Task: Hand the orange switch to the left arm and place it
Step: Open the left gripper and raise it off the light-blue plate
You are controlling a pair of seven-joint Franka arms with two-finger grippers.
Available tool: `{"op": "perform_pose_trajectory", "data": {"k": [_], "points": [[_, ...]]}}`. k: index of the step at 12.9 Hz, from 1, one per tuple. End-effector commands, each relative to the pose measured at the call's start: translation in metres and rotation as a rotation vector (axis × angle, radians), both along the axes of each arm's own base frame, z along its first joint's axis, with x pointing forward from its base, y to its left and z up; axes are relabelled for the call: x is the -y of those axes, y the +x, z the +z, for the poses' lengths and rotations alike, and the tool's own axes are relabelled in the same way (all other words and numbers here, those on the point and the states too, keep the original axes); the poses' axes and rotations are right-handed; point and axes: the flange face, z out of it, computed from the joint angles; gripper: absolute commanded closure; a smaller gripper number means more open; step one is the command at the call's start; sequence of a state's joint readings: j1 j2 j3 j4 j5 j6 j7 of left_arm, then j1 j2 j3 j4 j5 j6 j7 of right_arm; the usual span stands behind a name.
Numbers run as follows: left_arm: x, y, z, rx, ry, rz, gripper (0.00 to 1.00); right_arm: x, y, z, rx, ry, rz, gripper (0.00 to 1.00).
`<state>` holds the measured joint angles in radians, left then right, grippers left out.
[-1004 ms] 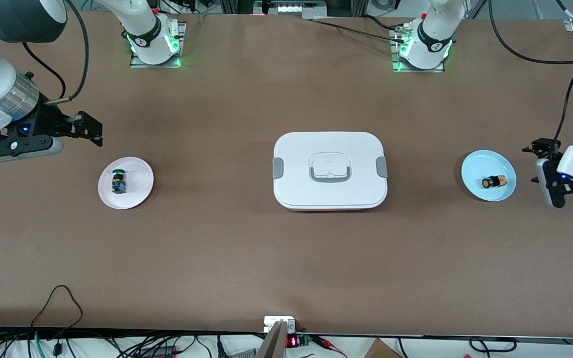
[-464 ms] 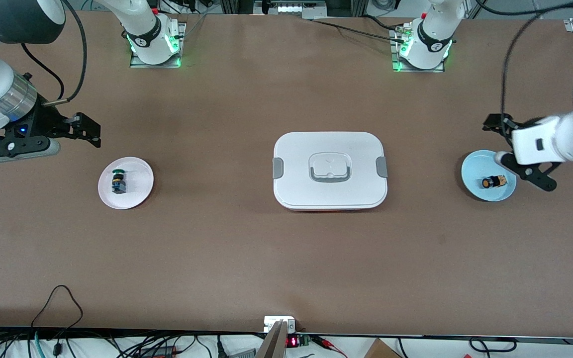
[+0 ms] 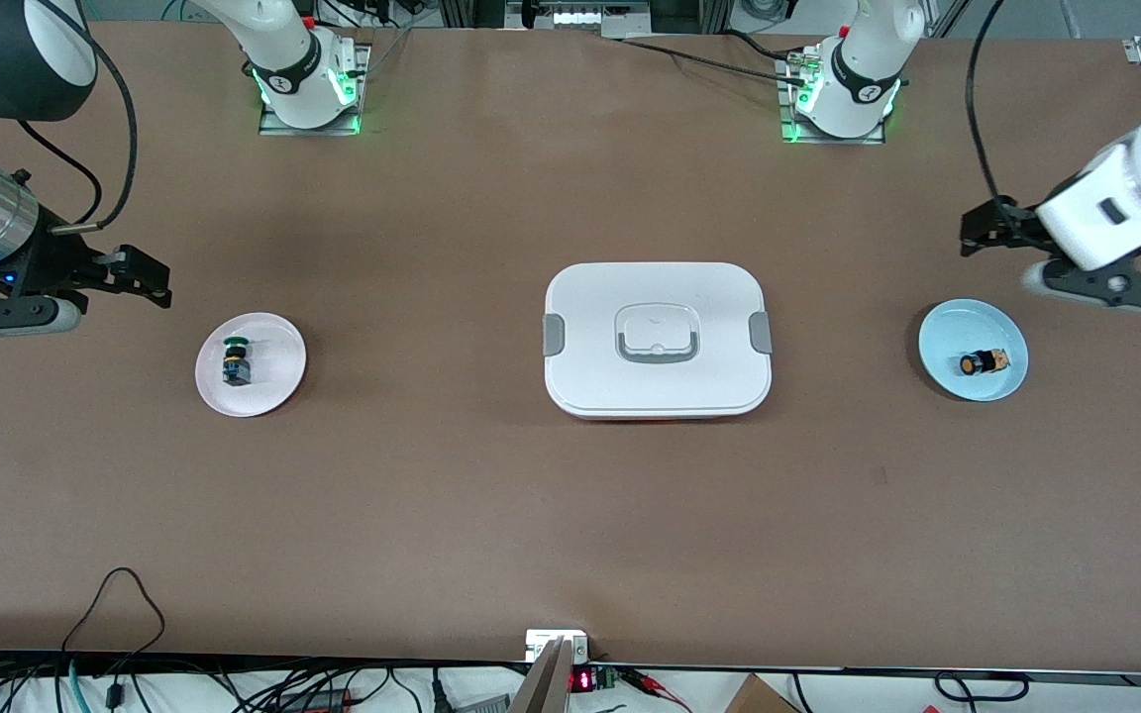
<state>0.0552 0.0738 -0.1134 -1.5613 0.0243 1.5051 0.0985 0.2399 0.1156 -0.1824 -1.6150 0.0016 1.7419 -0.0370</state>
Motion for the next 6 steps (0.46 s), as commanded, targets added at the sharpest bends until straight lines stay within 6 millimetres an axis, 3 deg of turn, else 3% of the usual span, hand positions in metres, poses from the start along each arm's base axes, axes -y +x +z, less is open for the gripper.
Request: {"op": "perform_pose_trajectory", "data": {"k": [1,3,6], "points": [[-0.0139,-0.0217,-0.0085,0.083,-0.020,0.133,0.00,-0.0066,-0.0012,0.0063,0.014,0.015,-0.009,0.00],[-0.0130,-0.0196,-0.0161,0.099,-0.049,0.262,0.00,-0.0116,-0.0015,0.0063,0.013,0.031,0.001,0.00],[-0.0063,-0.0189,-0.0122,0.117,-0.003,0.124,0.00,-0.0160,-0.0024,0.0052,0.008,0.031,-0.001,0.00]]}}
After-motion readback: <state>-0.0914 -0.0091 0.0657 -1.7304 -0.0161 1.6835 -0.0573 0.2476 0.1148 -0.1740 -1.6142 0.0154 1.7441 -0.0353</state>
